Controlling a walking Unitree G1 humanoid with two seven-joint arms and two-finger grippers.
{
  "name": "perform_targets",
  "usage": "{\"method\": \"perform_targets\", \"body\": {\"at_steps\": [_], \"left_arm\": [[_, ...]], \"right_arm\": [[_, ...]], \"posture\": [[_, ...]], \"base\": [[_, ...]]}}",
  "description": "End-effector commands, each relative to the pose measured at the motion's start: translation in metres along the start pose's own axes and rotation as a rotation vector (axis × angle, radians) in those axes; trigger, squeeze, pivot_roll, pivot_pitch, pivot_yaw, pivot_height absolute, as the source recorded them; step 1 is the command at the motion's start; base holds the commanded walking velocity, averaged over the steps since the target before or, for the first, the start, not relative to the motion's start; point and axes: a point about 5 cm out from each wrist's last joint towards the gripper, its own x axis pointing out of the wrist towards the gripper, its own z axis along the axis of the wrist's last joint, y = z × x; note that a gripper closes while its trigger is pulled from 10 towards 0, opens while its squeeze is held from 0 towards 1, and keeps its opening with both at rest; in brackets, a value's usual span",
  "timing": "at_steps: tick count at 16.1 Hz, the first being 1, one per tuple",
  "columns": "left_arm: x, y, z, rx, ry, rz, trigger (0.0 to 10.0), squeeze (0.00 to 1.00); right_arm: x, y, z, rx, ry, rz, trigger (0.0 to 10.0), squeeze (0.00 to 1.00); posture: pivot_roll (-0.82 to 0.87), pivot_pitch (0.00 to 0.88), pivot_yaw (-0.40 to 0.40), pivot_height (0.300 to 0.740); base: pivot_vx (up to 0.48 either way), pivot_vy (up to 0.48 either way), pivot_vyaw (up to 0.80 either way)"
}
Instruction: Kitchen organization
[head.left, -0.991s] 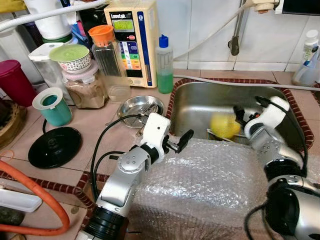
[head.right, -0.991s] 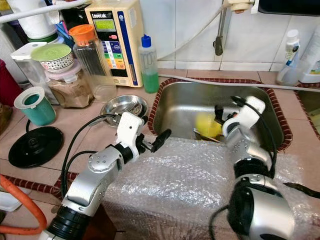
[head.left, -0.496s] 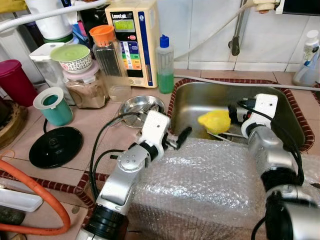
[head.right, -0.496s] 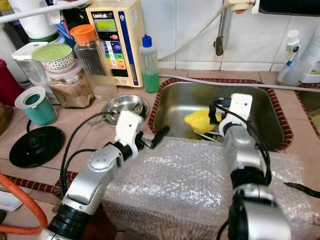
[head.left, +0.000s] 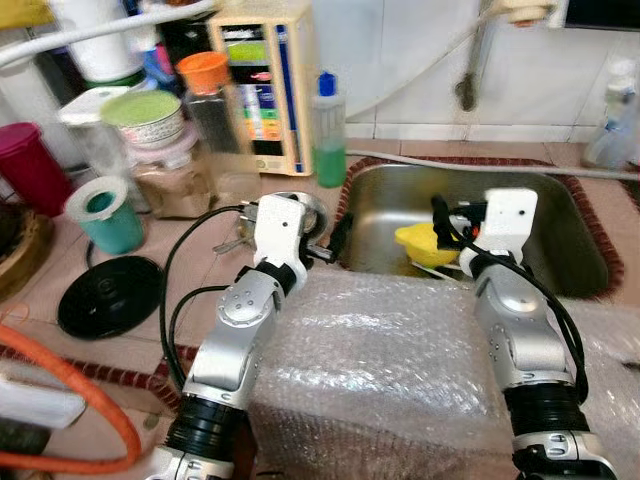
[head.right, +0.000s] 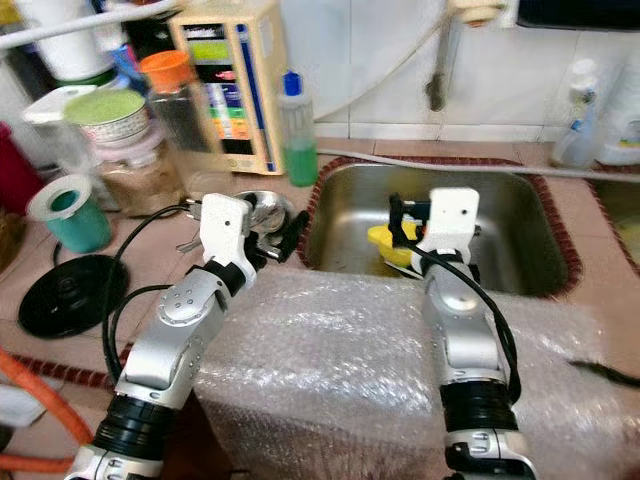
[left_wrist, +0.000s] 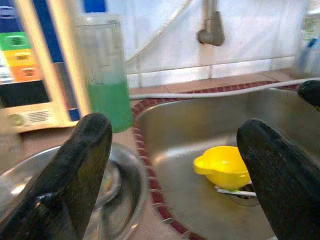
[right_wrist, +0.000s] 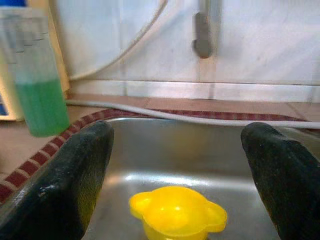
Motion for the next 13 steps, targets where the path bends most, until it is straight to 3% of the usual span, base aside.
{"method": "perform_targets", "body": {"at_steps": [1,6,13], "left_arm": [[0.003,-0.002,0.002,0.002,-0.01,-0.006,10.0,0.0],[0.003,0.002,0.003,-0.016,-0.032,0.039,10.0,0.0],[0.009,0.009,0.003,-0.026,-0.03,0.027,10.0,0.0]], "right_arm": [[-0.002,0.002,0.004,0.002,-0.01,-0.001,10.0,0.0],[-0.004,0.0,0.013,-0.028,-0.029,0.03,10.0,0.0],[-0.004,0.005,0.027,-0.059,-0.05,0.03,10.0,0.0]], "posture": [[-0.07,0.0,0.113,0.74],[-0.03,0.0,0.088,0.74],[-0.09,0.0,0.103,0.74]], "base": [[0.0,0.0,-0.7],[0.0,0.0,-0.14],[0.0,-0.48,0.0]]}}
